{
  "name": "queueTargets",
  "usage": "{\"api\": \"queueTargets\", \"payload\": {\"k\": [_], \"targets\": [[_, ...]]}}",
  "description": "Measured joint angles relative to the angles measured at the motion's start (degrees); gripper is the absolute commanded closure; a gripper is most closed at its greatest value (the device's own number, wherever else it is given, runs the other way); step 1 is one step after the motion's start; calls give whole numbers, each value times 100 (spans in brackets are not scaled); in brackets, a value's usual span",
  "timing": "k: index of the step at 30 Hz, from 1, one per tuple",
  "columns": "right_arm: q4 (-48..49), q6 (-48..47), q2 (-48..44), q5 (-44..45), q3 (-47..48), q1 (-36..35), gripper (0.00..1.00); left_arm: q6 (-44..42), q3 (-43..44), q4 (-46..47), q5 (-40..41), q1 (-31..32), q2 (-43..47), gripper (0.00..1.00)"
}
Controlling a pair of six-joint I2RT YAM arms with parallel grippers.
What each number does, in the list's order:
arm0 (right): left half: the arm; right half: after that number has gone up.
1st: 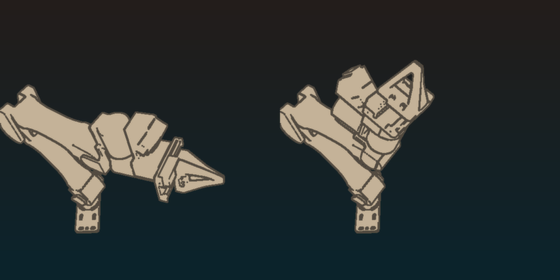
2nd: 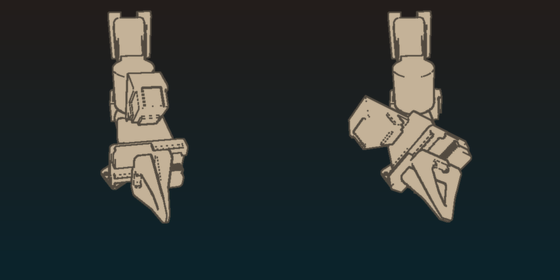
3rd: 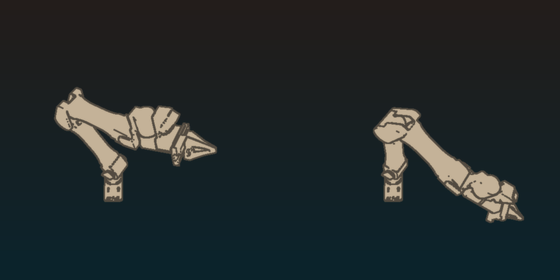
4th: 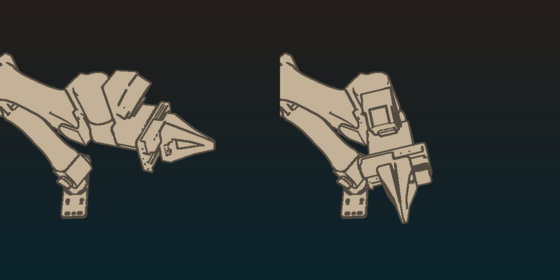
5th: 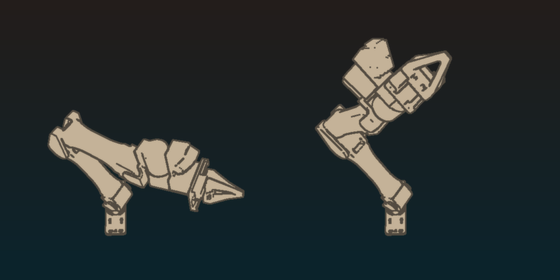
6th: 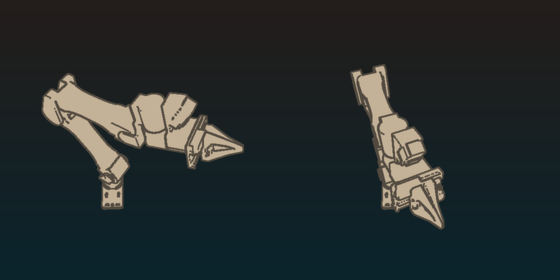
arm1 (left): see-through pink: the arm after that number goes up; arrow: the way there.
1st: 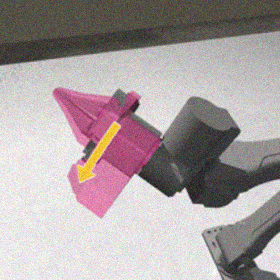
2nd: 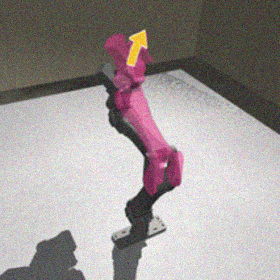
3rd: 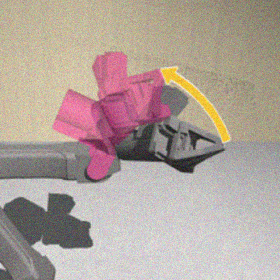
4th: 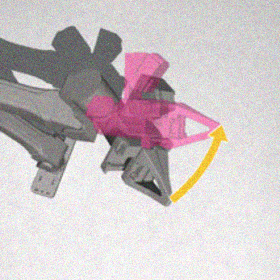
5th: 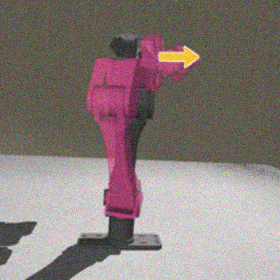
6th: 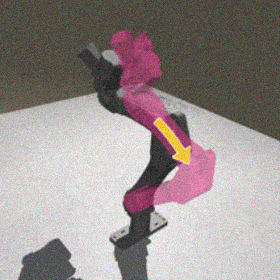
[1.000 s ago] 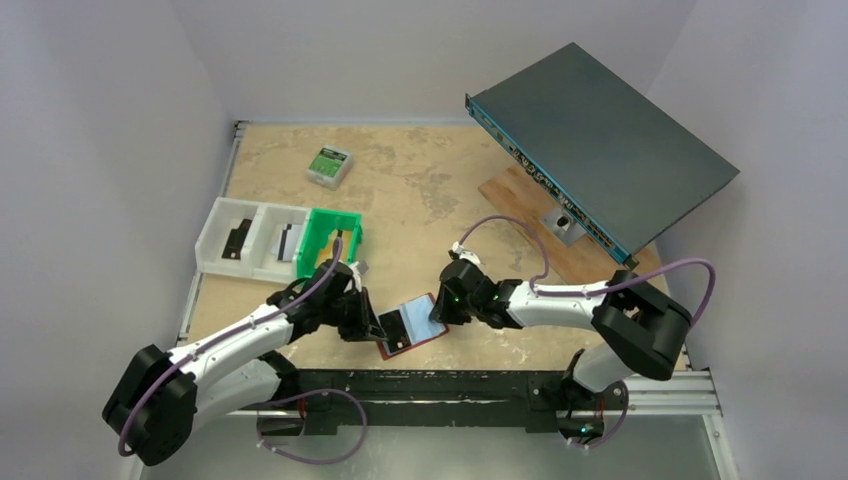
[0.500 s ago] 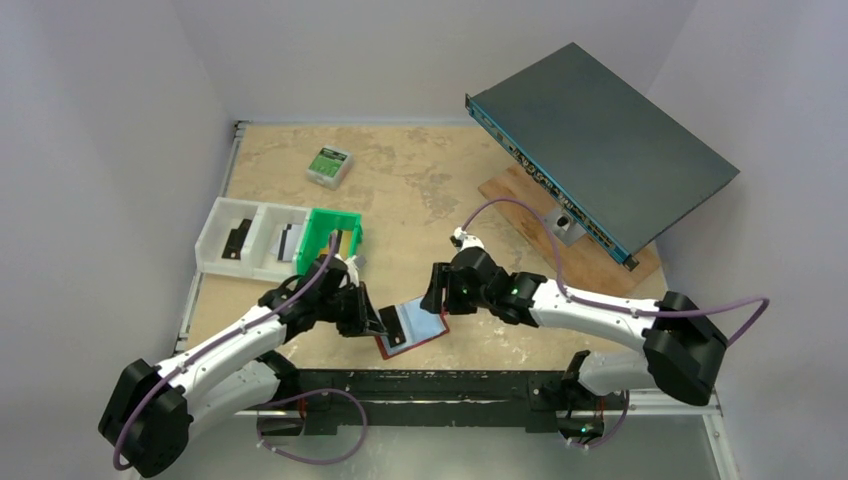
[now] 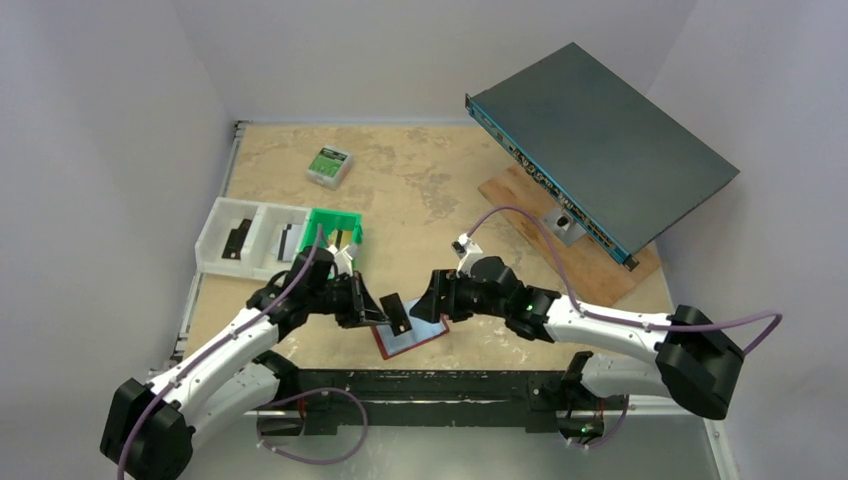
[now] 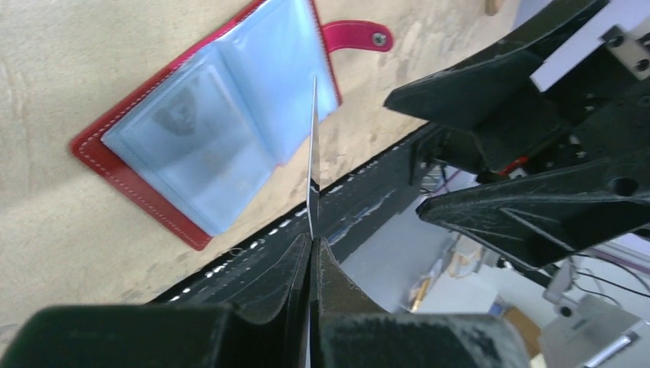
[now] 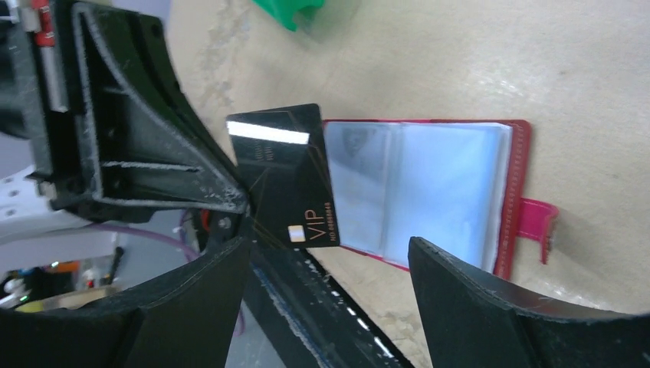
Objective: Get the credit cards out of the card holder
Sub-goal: Place the credit card in the storage box.
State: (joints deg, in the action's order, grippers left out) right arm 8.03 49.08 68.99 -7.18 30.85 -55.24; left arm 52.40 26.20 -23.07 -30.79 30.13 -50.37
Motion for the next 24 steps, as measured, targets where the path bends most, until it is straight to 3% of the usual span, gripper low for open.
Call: {"api": "queueTargets", "payload": {"k": [9, 16, 24], "targets": [[1239, 382, -501, -684, -409, 407, 23, 669, -129, 1078, -1088, -796, 216, 100], [2031, 892, -511, -1187, -643, 833, 25, 1198, -232, 1926, -1648, -1047, 223, 100], [2876, 1453, -199, -1626, -776, 997, 35, 1453, -232, 2374, -1926, -1137, 219, 100]]}}
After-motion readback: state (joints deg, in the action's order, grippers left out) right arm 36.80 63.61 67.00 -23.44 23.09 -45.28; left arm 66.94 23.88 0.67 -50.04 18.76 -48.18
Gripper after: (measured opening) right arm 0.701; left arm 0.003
